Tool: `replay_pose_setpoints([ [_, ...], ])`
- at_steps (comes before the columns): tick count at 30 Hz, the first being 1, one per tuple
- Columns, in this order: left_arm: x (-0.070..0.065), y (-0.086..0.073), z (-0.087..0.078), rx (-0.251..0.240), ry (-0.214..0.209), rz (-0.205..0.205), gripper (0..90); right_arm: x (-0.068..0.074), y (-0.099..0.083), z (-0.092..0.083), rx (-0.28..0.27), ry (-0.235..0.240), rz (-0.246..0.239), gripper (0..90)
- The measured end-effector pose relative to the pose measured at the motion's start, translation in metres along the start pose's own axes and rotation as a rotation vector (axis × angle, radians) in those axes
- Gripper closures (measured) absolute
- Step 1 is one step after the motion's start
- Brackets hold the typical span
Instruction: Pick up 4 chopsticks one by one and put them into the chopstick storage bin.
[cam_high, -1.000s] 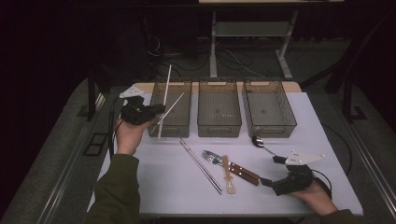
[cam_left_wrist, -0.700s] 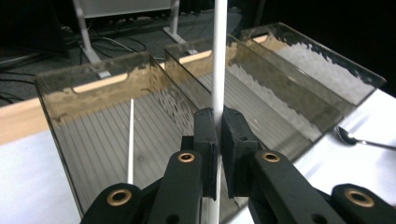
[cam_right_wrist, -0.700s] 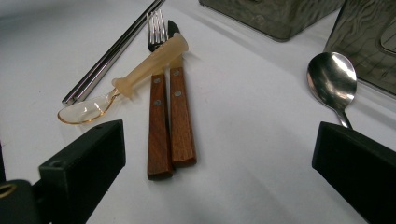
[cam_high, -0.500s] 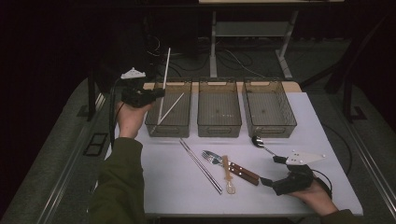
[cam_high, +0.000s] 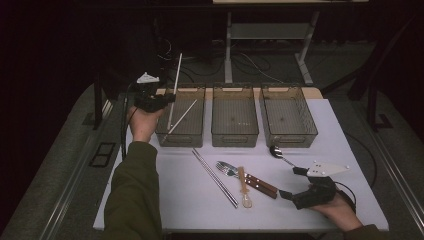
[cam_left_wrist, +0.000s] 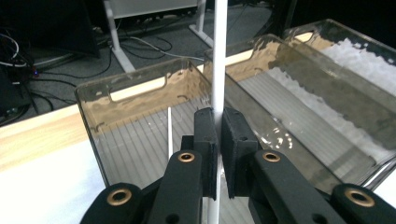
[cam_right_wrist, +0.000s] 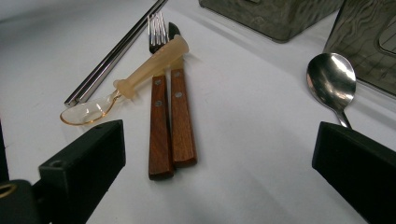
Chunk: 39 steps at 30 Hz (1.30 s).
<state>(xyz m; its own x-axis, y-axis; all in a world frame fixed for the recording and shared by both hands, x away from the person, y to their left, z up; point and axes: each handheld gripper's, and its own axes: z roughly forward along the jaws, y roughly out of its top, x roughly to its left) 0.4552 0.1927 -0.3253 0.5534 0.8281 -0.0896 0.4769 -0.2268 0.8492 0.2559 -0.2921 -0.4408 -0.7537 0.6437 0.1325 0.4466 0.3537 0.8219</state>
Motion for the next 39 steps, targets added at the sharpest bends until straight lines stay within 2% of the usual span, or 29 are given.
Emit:
replay_pose_setpoints([
  [4, 0.001, -0.011, 0.007, 0.015, -0.001, -0.001, 84.6, 0.000, 0.000, 0.000, 0.000, -0.001, -0.001, 2.5],
  [13, 0.008, -0.035, 0.020, 0.104, 0.020, 0.003, 84.6, -0.001, 0.000, 0.000, 0.002, -0.002, 0.000, 2.5],
  [24, 0.010, -0.045, 0.027, 0.154, 0.032, 0.012, 84.5, -0.001, -0.001, 0.000, 0.001, -0.002, 0.001, 2.5],
  [29, 0.010, -0.046, 0.029, 0.153, 0.036, 0.006, 83.9, -0.001, -0.001, 0.000, 0.002, -0.002, 0.000, 2.5],
  [30, 0.011, -0.046, 0.029, 0.154, 0.040, 0.003, 83.1, -0.001, -0.001, 0.000, 0.002, -0.002, 0.000, 2.5],
  [33, 0.010, -0.046, 0.030, 0.138, 0.066, -0.003, 69.3, -0.001, -0.001, 0.000, 0.001, -0.002, 0.000, 2.5],
  [39, 0.007, -0.042, 0.026, 0.110, 0.054, -0.003, 60.1, -0.001, -0.001, 0.000, 0.001, -0.003, 0.000, 2.5],
])
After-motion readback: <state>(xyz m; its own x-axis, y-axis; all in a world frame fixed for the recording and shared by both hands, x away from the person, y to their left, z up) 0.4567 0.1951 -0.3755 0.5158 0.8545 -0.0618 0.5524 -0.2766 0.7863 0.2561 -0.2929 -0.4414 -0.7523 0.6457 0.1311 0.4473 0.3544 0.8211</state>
